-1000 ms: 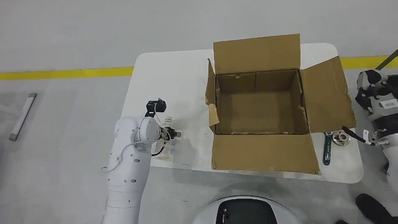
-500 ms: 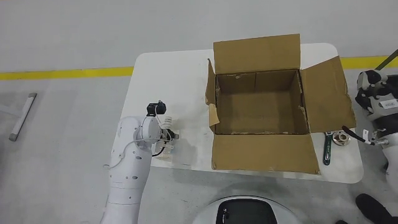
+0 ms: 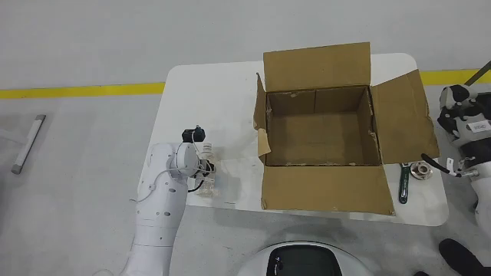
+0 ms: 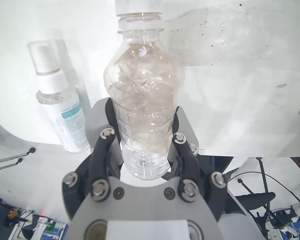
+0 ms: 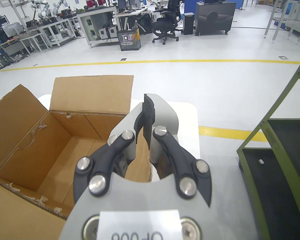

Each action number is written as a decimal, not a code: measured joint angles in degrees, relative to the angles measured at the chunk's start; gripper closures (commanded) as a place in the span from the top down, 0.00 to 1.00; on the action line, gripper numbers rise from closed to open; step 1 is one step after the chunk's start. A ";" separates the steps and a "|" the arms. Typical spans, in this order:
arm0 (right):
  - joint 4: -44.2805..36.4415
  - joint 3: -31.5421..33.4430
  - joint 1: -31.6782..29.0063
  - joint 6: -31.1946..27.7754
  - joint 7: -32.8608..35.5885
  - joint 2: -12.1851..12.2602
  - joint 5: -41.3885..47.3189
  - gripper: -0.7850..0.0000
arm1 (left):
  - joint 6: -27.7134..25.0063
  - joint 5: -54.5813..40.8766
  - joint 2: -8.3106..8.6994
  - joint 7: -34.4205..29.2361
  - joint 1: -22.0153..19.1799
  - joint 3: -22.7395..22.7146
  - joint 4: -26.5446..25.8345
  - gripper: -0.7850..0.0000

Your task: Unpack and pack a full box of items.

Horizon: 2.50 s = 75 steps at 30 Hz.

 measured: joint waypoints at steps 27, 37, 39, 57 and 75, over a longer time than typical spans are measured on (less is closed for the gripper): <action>0.69 2.99 0.84 1.44 3.38 -0.60 12.97 0.00 | -1.27 -9.09 1.61 0.58 4.10 -6.03 -19.69 0.00; 6.02 10.84 2.46 0.55 12.25 -0.50 37.77 0.00 | -1.23 -20.54 2.29 2.21 3.21 -10.30 -26.70 0.00; 6.73 11.21 2.29 0.16 13.41 -0.50 40.83 0.00 | -1.41 -23.28 2.43 1.89 2.98 -11.04 -28.08 0.00; 6.85 11.94 -0.49 -2.87 15.02 -0.26 46.59 1.00 | -1.78 -27.83 2.79 0.64 3.05 -12.05 -30.21 0.00; 3.90 11.53 -1.53 -4.25 11.41 0.18 37.27 1.00 | -3.00 -50.16 2.39 3.48 -13.12 -0.26 -30.38 0.00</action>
